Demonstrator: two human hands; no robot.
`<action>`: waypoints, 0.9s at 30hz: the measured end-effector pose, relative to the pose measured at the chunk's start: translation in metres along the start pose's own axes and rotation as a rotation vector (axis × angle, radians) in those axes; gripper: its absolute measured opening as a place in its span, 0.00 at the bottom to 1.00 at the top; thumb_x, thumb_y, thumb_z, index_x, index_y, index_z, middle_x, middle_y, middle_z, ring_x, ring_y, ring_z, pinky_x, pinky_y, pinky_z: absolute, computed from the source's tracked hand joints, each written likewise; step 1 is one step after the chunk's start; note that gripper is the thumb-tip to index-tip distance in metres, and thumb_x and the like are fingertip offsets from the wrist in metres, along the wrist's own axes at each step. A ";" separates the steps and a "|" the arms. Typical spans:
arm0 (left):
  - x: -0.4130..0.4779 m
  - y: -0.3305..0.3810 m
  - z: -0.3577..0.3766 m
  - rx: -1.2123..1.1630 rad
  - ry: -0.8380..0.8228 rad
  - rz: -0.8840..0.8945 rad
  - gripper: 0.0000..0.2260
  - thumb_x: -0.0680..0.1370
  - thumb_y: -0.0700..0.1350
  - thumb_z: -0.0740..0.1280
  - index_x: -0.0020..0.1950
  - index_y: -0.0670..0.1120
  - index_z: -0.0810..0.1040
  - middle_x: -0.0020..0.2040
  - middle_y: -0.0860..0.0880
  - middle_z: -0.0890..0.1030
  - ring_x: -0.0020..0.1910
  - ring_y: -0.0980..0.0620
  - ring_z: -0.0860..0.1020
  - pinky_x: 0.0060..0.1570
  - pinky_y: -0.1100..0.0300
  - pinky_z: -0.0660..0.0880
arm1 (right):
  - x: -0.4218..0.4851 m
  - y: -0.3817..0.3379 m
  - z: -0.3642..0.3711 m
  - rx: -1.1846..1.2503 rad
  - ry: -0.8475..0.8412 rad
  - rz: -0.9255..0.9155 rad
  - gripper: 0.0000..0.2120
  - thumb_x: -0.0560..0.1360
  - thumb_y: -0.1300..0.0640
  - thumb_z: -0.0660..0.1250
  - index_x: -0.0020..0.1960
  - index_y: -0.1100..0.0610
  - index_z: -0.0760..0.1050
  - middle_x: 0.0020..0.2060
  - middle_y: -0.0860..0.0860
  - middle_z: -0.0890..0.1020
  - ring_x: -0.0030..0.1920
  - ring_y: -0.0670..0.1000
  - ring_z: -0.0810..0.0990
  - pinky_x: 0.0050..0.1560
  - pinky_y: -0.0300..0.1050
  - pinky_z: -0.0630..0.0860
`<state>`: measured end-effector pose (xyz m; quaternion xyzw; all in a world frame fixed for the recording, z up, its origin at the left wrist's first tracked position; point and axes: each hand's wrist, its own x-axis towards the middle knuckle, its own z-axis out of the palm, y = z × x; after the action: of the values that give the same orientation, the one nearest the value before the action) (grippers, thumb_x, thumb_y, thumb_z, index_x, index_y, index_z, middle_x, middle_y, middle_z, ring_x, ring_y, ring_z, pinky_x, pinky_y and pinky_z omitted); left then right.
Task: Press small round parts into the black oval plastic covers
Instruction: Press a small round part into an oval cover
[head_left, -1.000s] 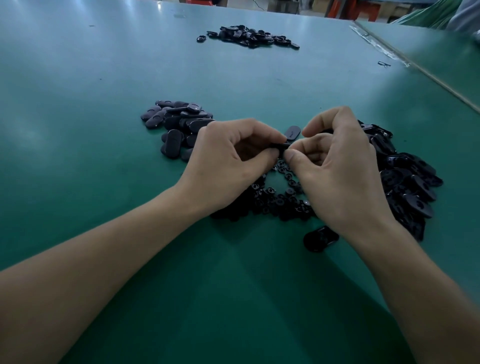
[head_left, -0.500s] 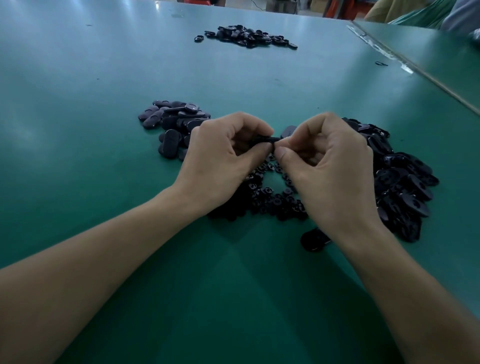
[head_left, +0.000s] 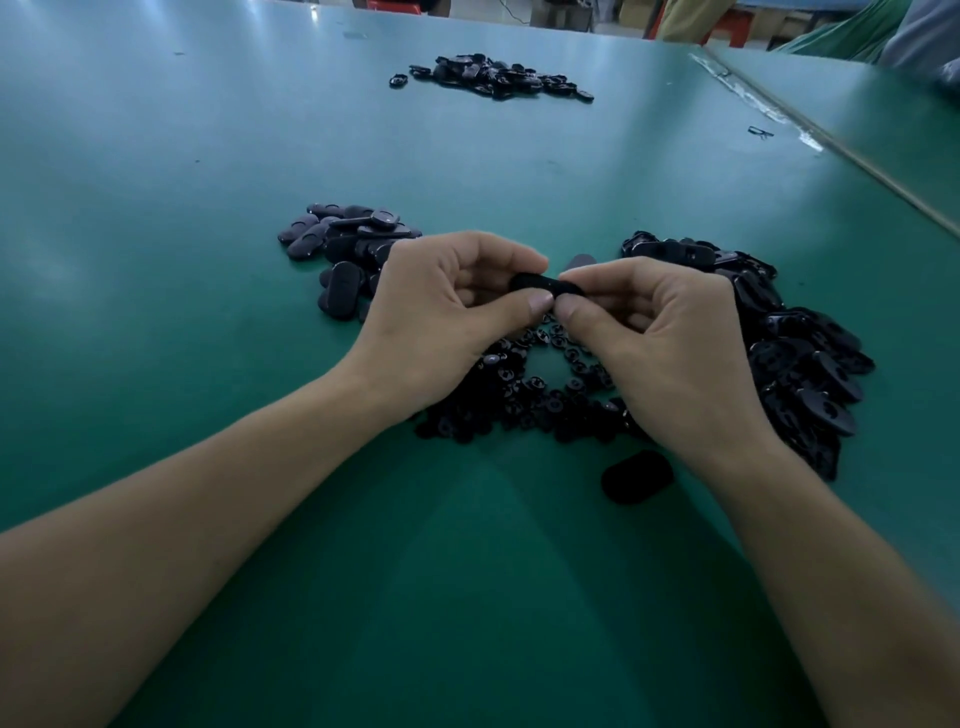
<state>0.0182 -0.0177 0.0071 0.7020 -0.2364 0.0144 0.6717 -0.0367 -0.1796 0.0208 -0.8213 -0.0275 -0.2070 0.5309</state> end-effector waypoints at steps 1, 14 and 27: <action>0.000 0.000 0.000 -0.001 -0.003 -0.003 0.10 0.72 0.34 0.76 0.48 0.48 0.83 0.40 0.50 0.86 0.41 0.55 0.84 0.47 0.62 0.81 | 0.000 0.000 0.000 -0.005 0.001 0.001 0.07 0.73 0.61 0.75 0.47 0.49 0.83 0.40 0.43 0.86 0.43 0.42 0.85 0.48 0.38 0.80; -0.001 0.003 0.001 -0.019 -0.023 -0.009 0.10 0.72 0.31 0.75 0.46 0.44 0.83 0.36 0.53 0.86 0.36 0.58 0.83 0.42 0.67 0.79 | 0.001 -0.004 -0.001 -0.081 0.025 0.008 0.04 0.71 0.58 0.72 0.42 0.50 0.82 0.35 0.45 0.85 0.37 0.45 0.83 0.43 0.47 0.82; -0.001 -0.001 0.001 0.020 0.076 0.018 0.09 0.72 0.33 0.76 0.43 0.46 0.83 0.34 0.49 0.85 0.32 0.53 0.83 0.35 0.63 0.80 | 0.001 0.000 -0.004 -0.172 0.078 -0.004 0.06 0.76 0.59 0.71 0.50 0.51 0.84 0.38 0.42 0.85 0.40 0.42 0.84 0.48 0.41 0.81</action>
<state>0.0178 -0.0184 0.0060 0.7054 -0.2167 0.0497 0.6730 -0.0370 -0.1833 0.0231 -0.8551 0.0095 -0.2413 0.4588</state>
